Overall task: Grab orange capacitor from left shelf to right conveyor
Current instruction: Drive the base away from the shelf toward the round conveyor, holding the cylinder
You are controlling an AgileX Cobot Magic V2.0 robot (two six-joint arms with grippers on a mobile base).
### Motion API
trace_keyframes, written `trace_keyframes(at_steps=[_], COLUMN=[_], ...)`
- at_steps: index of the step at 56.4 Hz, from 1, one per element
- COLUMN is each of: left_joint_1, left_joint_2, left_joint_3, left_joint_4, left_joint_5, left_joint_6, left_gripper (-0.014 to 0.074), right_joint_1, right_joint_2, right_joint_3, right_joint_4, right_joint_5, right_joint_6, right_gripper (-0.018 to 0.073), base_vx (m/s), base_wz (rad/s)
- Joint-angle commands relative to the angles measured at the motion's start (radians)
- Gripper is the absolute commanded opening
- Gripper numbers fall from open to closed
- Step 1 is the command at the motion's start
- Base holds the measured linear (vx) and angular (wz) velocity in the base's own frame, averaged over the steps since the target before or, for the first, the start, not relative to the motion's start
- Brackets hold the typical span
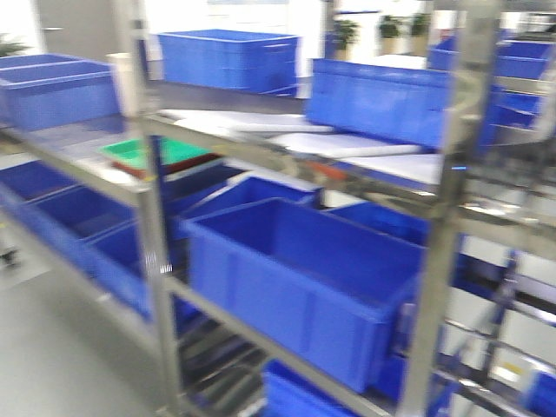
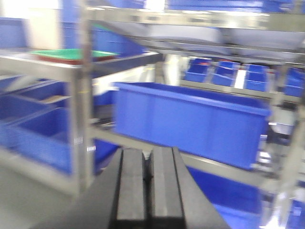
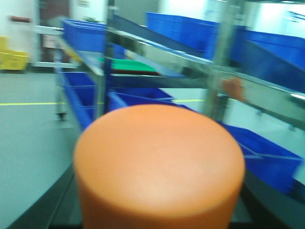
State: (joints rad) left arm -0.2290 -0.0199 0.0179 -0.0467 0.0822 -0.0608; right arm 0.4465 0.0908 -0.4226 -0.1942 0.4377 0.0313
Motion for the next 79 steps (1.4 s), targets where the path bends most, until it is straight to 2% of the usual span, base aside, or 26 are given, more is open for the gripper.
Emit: trace_keyframes(at_steps=[1, 45, 79], left_joint_1=[-0.008, -0.008, -0.008], left_joint_2=[-0.004, -0.004, -0.004], left_joint_3=[-0.030, -0.030, -0.030], left_joint_4=[-0.005, -0.005, -0.005], left_joint_5=[-0.082, -0.082, -0.082], left_joint_6=[-0.006, -0.006, -0.006], left_gripper=[-0.0006, -0.0006, -0.0006], right_joint_1=[-0.007, -0.007, -0.007], right_joint_2=[0.020, 0.020, 0.020], right_joint_3=[-0.025, -0.025, -0.025], right_joint_4=[-0.017, -0.017, -0.017], right_joint_5=[-0.090, -0.090, -0.090], right_joint_6=[0.001, 0.001, 0.001], right_gripper=[-0.0008, -0.0008, -0.0008], base_vx=[-0.17, -0.10, 0.11], base_wz=[0.69, 0.78, 0.42])
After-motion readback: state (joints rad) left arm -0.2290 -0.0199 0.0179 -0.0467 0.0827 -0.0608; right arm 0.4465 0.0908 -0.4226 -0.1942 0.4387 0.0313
